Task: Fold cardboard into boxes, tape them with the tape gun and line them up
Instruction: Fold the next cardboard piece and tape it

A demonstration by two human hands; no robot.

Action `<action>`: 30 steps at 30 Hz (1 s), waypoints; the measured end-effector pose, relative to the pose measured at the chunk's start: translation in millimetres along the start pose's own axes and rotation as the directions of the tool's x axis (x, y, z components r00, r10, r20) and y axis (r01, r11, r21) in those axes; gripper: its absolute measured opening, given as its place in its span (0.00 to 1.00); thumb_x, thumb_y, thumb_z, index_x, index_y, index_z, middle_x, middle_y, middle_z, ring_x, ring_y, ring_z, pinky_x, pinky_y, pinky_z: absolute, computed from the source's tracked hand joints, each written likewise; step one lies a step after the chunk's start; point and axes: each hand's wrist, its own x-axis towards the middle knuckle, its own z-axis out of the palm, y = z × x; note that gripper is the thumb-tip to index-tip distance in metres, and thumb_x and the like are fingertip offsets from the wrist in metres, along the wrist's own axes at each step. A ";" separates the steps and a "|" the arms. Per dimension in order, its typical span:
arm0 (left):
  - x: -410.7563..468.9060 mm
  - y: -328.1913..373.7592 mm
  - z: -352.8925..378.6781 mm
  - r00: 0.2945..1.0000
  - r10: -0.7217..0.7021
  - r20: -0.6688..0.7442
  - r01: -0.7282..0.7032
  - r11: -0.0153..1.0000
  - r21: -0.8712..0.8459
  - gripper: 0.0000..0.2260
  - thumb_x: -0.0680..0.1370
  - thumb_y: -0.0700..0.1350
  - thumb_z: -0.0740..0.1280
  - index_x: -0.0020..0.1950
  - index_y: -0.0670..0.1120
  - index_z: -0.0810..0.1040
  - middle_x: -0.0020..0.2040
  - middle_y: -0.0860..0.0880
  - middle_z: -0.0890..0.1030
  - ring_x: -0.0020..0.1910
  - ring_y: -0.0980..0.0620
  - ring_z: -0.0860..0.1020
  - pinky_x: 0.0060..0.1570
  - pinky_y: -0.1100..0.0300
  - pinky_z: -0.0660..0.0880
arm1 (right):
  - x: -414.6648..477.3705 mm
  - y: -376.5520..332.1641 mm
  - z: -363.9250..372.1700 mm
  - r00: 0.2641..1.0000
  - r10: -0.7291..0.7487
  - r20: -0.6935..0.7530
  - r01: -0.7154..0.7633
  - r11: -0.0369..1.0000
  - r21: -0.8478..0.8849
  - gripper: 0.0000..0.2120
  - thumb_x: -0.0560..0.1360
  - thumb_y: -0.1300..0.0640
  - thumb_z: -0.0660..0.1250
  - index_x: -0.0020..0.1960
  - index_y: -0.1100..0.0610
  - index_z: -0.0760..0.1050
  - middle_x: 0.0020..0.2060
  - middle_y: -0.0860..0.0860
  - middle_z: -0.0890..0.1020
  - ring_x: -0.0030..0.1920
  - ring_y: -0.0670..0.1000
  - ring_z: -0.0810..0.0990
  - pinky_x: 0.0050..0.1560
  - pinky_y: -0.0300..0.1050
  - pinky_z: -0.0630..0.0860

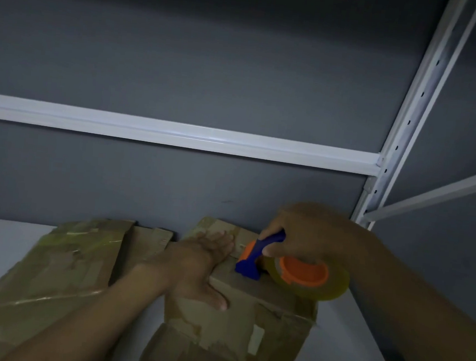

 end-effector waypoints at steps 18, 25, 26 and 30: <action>0.3 -15.6 -8.0 0.999 -0.007 -0.046 0.004 0.998 -0.069 0.58 0.56 0.81 0.54 0.80 0.53 0.46 0.73 0.63 0.42 0.69 0.68 0.42 0.57 0.81 0.31 | -66.0 50.3 -11.7 0.991 0.128 0.036 -0.132 0.982 0.133 0.17 0.72 0.37 0.67 0.60 0.37 0.77 0.43 0.37 0.76 0.44 0.39 0.76 0.48 0.39 0.75; 7.5 -2.3 -10.0 0.999 0.032 0.016 -0.031 0.999 -0.015 0.55 0.62 0.78 0.56 0.79 0.51 0.40 0.73 0.59 0.36 0.74 0.62 0.38 0.64 0.72 0.31 | -90.9 61.2 17.6 0.987 0.160 0.006 -0.156 0.950 0.270 0.14 0.73 0.41 0.67 0.59 0.35 0.74 0.52 0.45 0.76 0.51 0.41 0.73 0.56 0.41 0.71; 10.1 2.9 -8.6 1.000 0.031 0.006 -0.031 0.999 -0.011 0.57 0.60 0.79 0.54 0.79 0.50 0.39 0.73 0.59 0.35 0.73 0.63 0.38 0.66 0.70 0.33 | -91.3 61.1 19.8 0.987 0.161 0.004 -0.157 0.949 0.272 0.15 0.73 0.41 0.67 0.59 0.35 0.74 0.52 0.45 0.76 0.51 0.41 0.73 0.55 0.40 0.71; 26.6 43.8 1.1 0.995 0.100 0.005 -0.100 0.993 -0.067 0.60 0.55 0.82 0.46 0.78 0.50 0.38 0.73 0.59 0.35 0.72 0.63 0.38 0.70 0.67 0.38 | -85.1 55.2 27.6 0.987 0.155 -0.037 -0.140 0.955 0.261 0.16 0.73 0.40 0.67 0.60 0.37 0.76 0.52 0.45 0.76 0.51 0.42 0.74 0.55 0.45 0.73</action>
